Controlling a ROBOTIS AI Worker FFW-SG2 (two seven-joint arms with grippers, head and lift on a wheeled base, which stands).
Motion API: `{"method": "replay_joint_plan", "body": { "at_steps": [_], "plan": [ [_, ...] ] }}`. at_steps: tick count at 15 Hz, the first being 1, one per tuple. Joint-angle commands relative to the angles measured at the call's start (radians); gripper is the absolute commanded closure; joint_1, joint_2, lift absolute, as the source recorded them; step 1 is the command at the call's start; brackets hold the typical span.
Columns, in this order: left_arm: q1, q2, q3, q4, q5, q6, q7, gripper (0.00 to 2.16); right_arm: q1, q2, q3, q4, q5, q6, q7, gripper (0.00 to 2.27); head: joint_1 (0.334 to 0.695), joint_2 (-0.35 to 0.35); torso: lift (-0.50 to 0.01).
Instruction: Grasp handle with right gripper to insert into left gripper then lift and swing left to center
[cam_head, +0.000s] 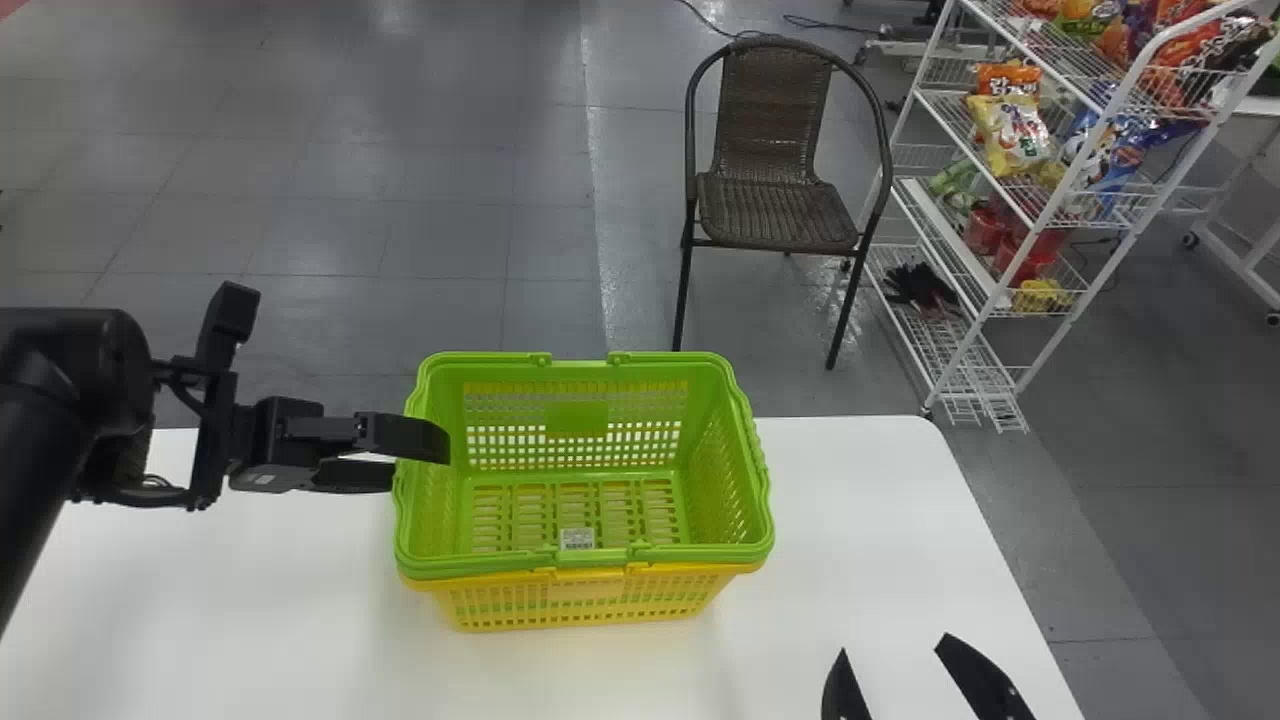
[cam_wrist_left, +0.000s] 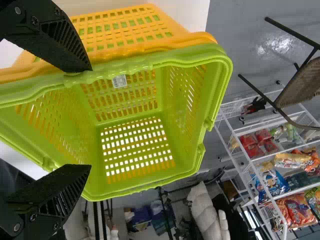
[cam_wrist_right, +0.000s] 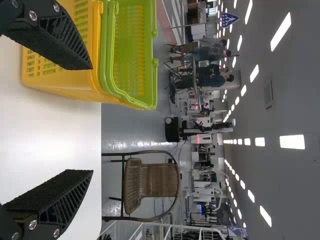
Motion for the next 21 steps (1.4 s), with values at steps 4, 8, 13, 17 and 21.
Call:
{"method": "replay_joint_plan", "body": {
  "at_steps": [4,8,13,17,21],
  "plan": [
    [-0.003,0.000,0.009,-0.014,0.021,0.007,-0.001,0.14,-0.002,0.002,0.000,0.002,0.000,0.000,0.000,0.07,0.695,-0.134,0.000],
    [-0.005,0.000,0.015,-0.049,0.052,0.050,-0.006,0.14,0.000,0.003,-0.005,0.003,-0.002,0.000,0.000,0.07,0.695,-0.139,0.000],
    [0.005,-0.006,0.012,-0.157,0.095,0.194,-0.017,0.14,0.002,0.005,-0.009,0.003,-0.002,-0.003,0.000,0.07,0.695,-0.158,0.000],
    [0.003,-0.029,0.008,-0.187,0.099,0.224,-0.021,0.14,0.005,0.009,-0.023,0.002,-0.002,-0.012,0.000,0.07,0.695,-0.182,0.000],
    [-0.006,-0.051,-0.002,-0.187,0.108,0.194,-0.014,0.14,0.014,0.014,-0.038,-0.006,-0.009,-0.024,0.000,0.07,0.695,-0.227,0.000]
  ]
}}
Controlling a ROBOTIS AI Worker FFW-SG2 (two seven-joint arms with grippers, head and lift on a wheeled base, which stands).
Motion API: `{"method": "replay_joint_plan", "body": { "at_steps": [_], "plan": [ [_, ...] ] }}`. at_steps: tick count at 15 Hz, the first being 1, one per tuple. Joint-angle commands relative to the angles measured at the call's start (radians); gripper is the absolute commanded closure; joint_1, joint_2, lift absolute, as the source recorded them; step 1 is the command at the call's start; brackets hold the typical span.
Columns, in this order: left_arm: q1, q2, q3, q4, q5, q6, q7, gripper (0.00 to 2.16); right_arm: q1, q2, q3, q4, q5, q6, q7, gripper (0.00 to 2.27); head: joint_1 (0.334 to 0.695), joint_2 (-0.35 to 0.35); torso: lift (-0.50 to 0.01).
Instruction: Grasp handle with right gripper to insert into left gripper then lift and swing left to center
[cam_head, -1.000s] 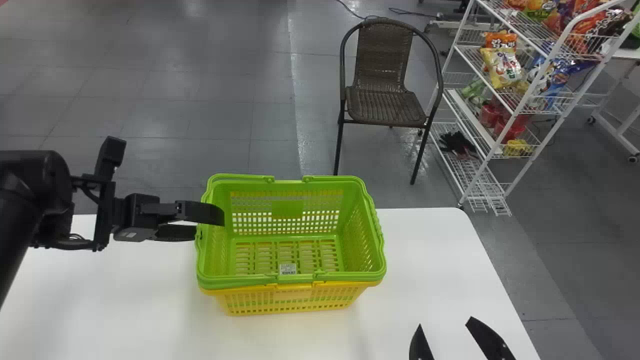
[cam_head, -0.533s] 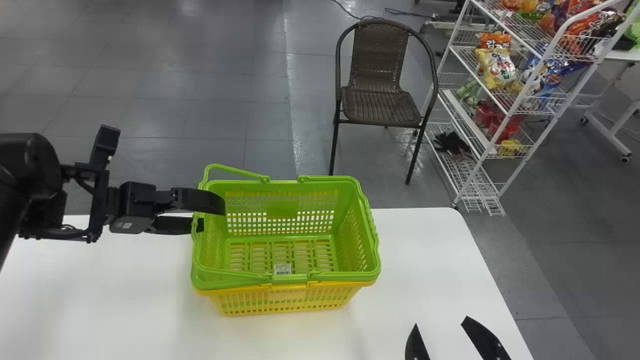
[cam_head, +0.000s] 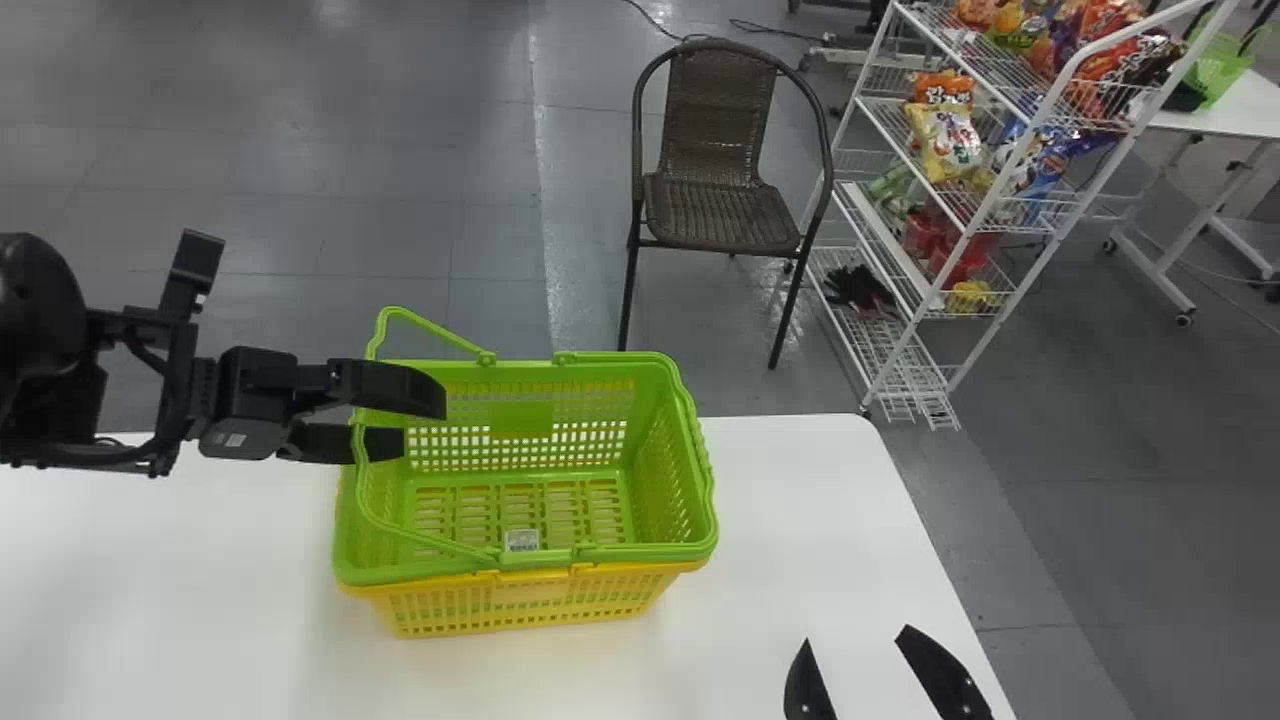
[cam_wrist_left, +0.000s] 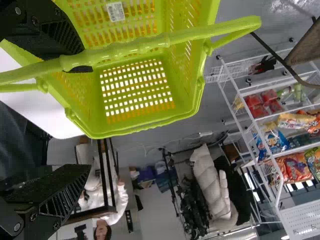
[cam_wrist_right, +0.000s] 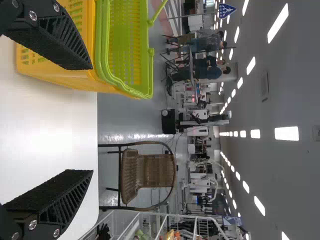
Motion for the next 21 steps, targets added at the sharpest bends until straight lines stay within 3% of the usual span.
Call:
{"method": "replay_joint_plan", "body": {
  "at_steps": [1,12,17,18,19,21],
  "plan": [
    [-0.005,-0.011,-0.003,0.001,0.001,-0.035,0.006,0.14,0.004,0.003,-0.001,-0.001,-0.001,0.000,0.000,0.07,0.695,-0.232,0.000],
    [-0.020,-0.031,-0.002,0.003,0.008,-0.050,0.015,0.14,-0.037,0.016,-0.024,-0.001,-0.001,0.003,-0.003,0.06,0.695,-0.247,0.000],
    [-0.040,-0.049,-0.005,0.006,0.008,-0.075,0.022,0.14,-0.091,0.018,-0.027,-0.003,0.018,0.061,-0.011,0.22,0.695,-0.261,0.000],
    [-0.040,-0.051,-0.005,0.007,0.011,-0.078,0.022,0.14,-0.100,0.019,-0.027,-0.003,0.029,0.089,-0.012,0.36,0.695,-0.262,0.000],
    [-0.039,-0.051,-0.005,0.007,0.025,-0.081,0.022,0.14,-0.111,0.019,-0.022,-0.003,0.038,0.116,-0.012,0.67,0.695,-0.262,0.000],
    [-0.034,-0.052,-0.003,0.009,0.036,-0.090,0.022,0.14,-0.139,0.023,-0.004,-0.005,0.069,0.193,-0.021,1.52,0.695,-0.260,0.000]
  ]
}}
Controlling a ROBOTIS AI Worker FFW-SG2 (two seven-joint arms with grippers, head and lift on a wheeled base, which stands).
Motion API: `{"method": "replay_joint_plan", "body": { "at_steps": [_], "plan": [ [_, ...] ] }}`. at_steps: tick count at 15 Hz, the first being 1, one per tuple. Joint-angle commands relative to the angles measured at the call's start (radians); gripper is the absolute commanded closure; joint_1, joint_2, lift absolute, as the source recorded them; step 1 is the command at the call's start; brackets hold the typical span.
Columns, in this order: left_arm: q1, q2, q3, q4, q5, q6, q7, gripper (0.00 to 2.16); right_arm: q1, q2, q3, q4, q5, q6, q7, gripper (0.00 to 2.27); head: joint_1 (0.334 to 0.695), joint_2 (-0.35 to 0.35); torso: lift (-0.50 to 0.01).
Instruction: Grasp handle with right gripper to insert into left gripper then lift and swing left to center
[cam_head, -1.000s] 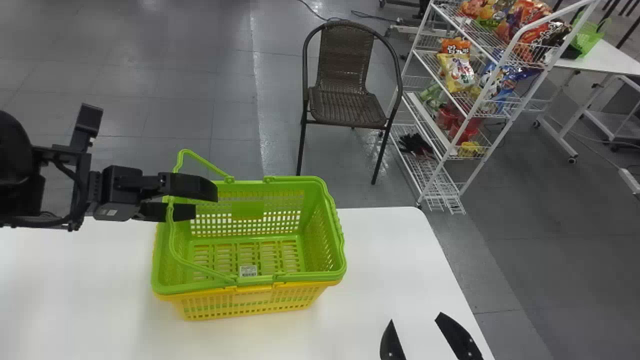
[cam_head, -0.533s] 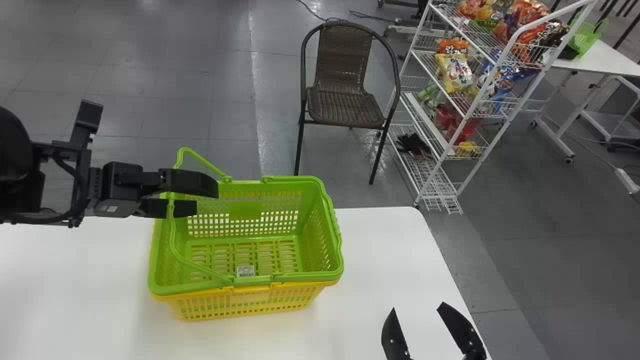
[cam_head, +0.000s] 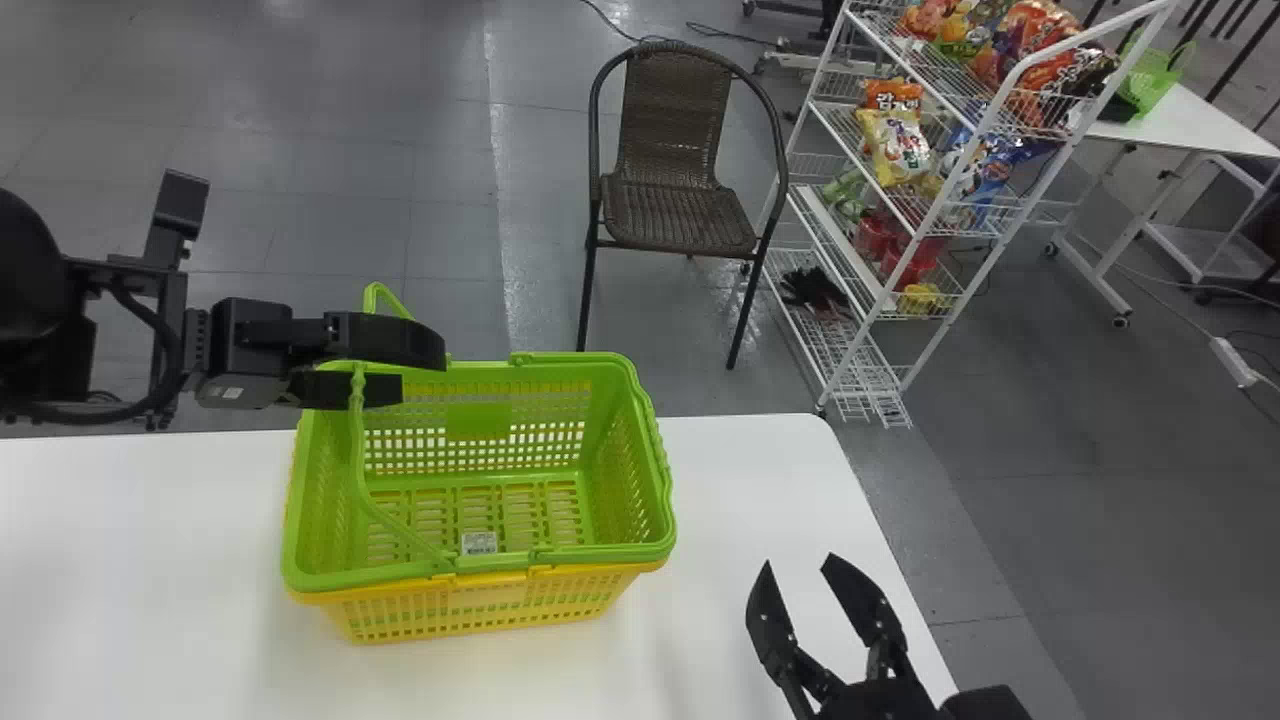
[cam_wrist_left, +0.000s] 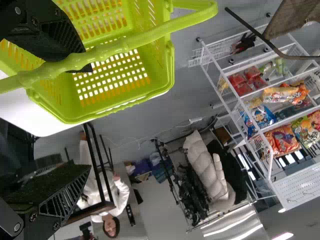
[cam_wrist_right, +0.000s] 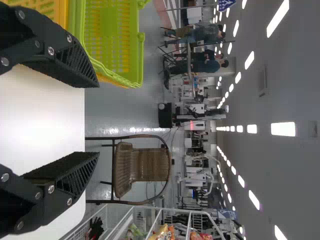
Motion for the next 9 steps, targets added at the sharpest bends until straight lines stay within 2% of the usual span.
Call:
{"method": "replay_joint_plan", "body": {
  "at_steps": [1,3,4,9],
  "plan": [
    [0.005,-0.001,0.001,0.001,0.008,-0.006,0.000,0.14,-0.025,0.003,0.018,-0.002,0.019,0.056,-0.003,1.61,0.695,-0.257,0.000],
    [0.006,-0.001,0.009,0.003,0.016,-0.009,0.000,0.14,-0.053,0.007,0.030,-0.007,0.056,0.096,-0.006,1.69,0.695,-0.243,0.000],
    [0.008,-0.001,0.009,0.003,0.017,-0.012,0.000,0.14,-0.068,0.007,0.038,-0.007,0.071,0.114,-0.026,1.94,0.695,-0.237,0.000],
    [0.017,0.000,0.012,0.001,0.020,-0.015,0.000,0.14,-0.136,0.006,0.052,0.019,0.115,0.154,-0.081,1.98,0.695,-0.222,0.000]
  ]
}}
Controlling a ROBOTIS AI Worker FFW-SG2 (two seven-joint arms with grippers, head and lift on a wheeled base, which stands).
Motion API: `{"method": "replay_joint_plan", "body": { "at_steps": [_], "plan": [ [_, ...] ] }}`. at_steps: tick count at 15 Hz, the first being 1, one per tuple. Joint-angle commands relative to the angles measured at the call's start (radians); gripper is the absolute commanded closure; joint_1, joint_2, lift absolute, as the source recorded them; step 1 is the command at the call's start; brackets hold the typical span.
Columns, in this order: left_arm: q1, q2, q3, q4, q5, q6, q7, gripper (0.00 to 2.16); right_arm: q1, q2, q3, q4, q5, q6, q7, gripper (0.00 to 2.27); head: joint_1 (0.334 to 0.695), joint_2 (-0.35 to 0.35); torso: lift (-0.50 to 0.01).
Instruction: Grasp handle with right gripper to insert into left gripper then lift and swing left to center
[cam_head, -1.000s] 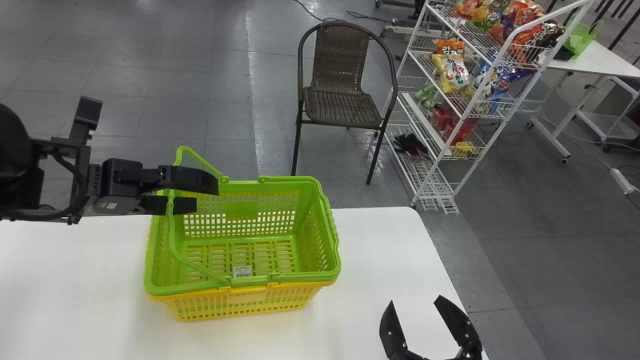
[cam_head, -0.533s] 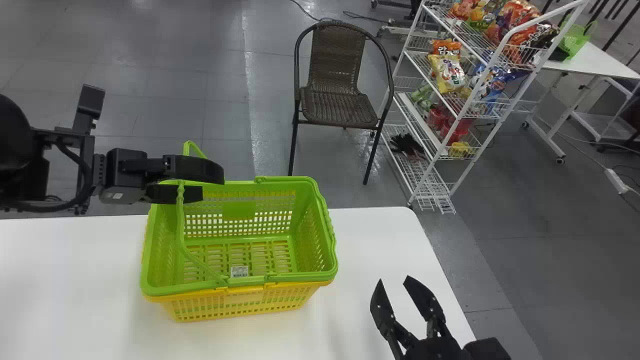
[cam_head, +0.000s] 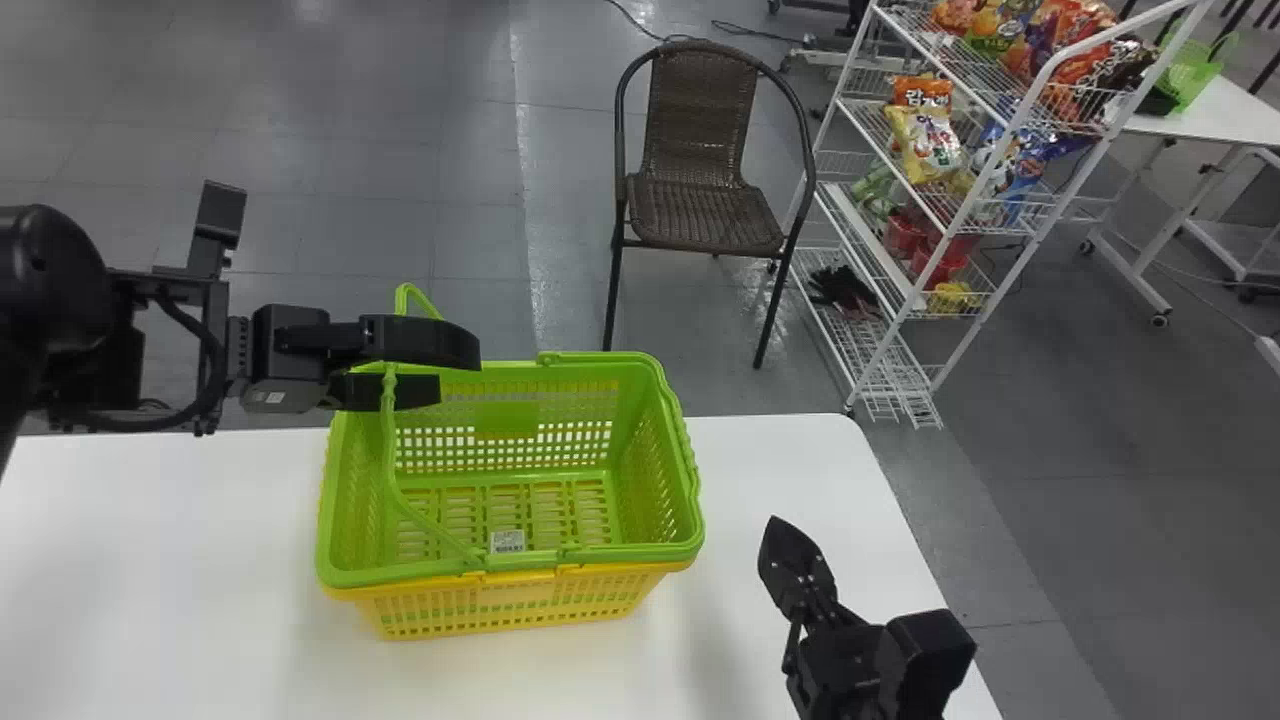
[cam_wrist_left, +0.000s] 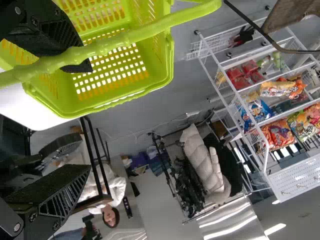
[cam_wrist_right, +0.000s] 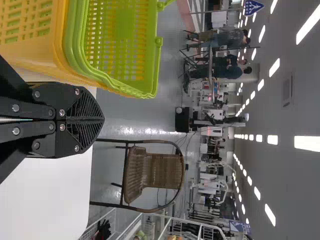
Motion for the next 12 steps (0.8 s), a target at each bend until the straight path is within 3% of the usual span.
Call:
{"method": "replay_joint_plan", "body": {
  "at_steps": [1,12],
  "plan": [
    [0.001,0.001,0.006,0.000,0.002,0.000,0.000,0.14,-0.041,-0.001,0.004,0.031,0.017,0.007,-0.022,1.98,0.695,-0.221,0.000],
    [0.009,0.003,0.011,-0.004,0.006,0.003,-0.002,0.14,-0.234,-0.018,0.059,0.154,0.144,0.164,-0.029,1.98,0.695,-0.207,0.000]
  ]
}}
